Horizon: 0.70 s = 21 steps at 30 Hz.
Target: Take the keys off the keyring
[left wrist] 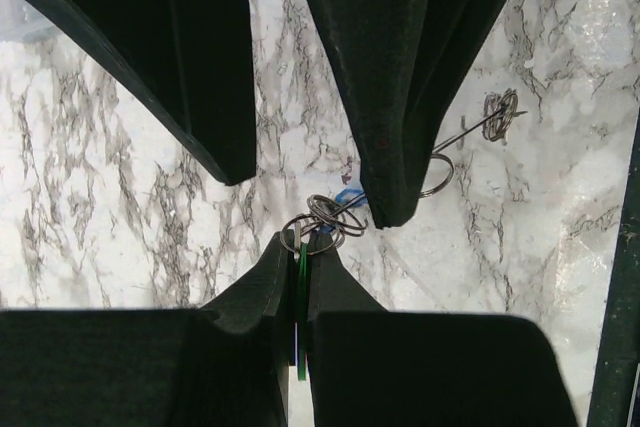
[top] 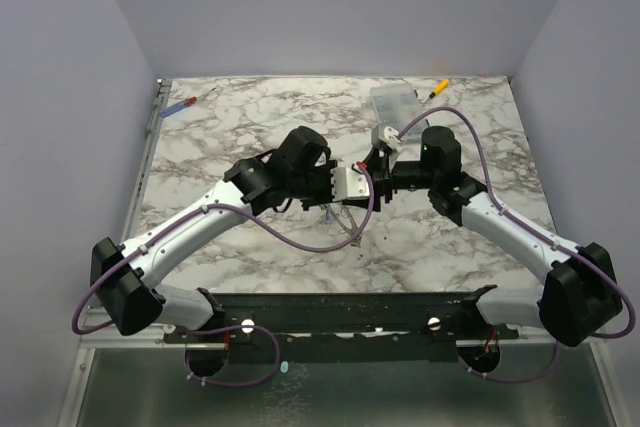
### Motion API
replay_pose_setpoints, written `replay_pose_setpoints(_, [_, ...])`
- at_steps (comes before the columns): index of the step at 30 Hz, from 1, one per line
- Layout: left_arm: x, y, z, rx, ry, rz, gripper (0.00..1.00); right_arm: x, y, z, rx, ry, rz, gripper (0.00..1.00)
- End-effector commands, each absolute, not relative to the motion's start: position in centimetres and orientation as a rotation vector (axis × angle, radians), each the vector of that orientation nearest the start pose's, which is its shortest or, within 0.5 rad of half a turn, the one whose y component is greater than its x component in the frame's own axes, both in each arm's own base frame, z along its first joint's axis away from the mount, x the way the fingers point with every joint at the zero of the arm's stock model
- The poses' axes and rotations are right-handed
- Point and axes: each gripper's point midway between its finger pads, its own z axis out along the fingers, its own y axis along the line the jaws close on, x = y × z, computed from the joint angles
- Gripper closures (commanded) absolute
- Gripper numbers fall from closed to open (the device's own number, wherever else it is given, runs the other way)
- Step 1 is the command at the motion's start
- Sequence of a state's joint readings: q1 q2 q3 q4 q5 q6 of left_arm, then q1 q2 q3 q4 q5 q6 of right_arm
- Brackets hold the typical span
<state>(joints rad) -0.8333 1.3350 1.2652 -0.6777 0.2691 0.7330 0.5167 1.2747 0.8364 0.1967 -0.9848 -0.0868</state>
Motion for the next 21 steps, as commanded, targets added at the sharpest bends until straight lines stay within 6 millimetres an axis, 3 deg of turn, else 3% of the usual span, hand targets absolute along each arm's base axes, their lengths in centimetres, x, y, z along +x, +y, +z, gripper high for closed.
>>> replay_pose_setpoints(1, [24.1,-28.8,23.1,1.627,1.634,-0.362,1.00,24.5,28.8,25.3,-1.149,1.429,1.122,0.36])
replay_pose_setpoints(10, [24.5,-28.9,22.1,1.470,1.878,-0.410,1.00,26.4,26.7,26.6,-1.045,1.483,1.104,0.32])
replay_pose_setpoints(16, [26.1,-29.1,22.4,1.320,2.029,-0.500,1.00,25.9,26.5,26.6,-1.032,1.526,1.139,0.34])
replay_pose_setpoints(21, [25.3,-30.3,22.3,1.288,2.090,-0.667,1.00,25.4,26.5,25.5,-1.003,1.586,1.191,0.36])
